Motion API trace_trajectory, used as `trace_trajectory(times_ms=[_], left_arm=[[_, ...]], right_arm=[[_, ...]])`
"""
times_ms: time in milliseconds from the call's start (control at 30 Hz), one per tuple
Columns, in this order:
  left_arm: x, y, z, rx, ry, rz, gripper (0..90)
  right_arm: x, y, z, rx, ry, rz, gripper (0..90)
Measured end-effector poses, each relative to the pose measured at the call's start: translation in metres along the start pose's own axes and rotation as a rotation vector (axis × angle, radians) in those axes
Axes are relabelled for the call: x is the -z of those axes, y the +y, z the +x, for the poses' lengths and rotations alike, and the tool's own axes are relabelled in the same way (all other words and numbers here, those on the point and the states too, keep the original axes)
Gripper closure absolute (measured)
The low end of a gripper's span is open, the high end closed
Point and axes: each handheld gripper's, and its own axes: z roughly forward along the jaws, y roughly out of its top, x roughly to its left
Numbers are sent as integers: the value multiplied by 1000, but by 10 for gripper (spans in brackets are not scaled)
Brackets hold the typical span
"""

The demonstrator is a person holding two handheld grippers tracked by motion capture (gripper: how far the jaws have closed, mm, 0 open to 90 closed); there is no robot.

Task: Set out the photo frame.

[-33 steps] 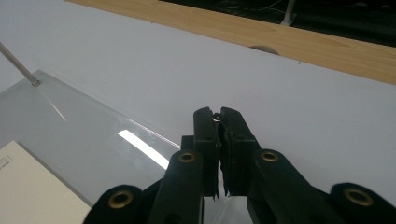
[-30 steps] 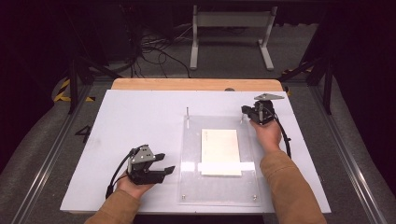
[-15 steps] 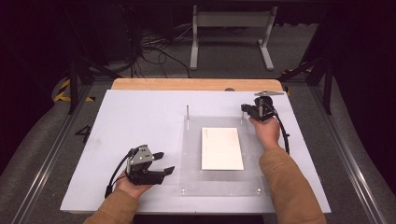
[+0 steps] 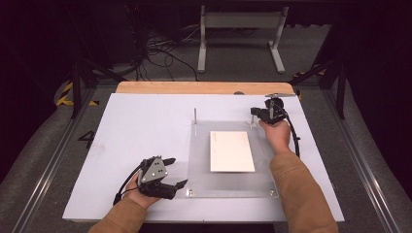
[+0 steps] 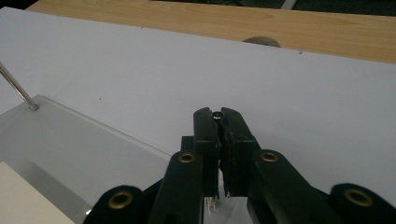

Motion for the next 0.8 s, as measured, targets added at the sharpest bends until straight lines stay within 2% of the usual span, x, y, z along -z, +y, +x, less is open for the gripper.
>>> trace_trajectory(times_ms=[100, 133, 300, 400, 500, 600, 767, 800], left_arm=[[-5, 4, -6, -25, -17, -2, 180], [-7, 5, -8, -20, -19, -4, 181], [-17, 11, -15, -62, 1, -26, 184], [-18, 12, -15, -80, -3, -66, 195], [-17, 12, -14, -98, -13, -138, 242], [-19, 13, -14, -94, -16, -177, 265], [-21, 15, -15, -142, -13, -197, 321], [-21, 15, -16, -137, -16, -205, 332]], right_arm=[[0, 0, 0, -4, -3, 2, 858], [0, 0, 1, -5, -6, 2, 859], [0, 0, 1, -8, -10, 1, 858], [0, 0, 1, -11, -9, 0, 857], [-1, 0, 1, -16, -9, -3, 857], [-1, 0, 1, -21, -12, -4, 857], [-1, -1, 0, -23, -7, -10, 856], [-1, -1, 0, -23, -8, -10, 856]])
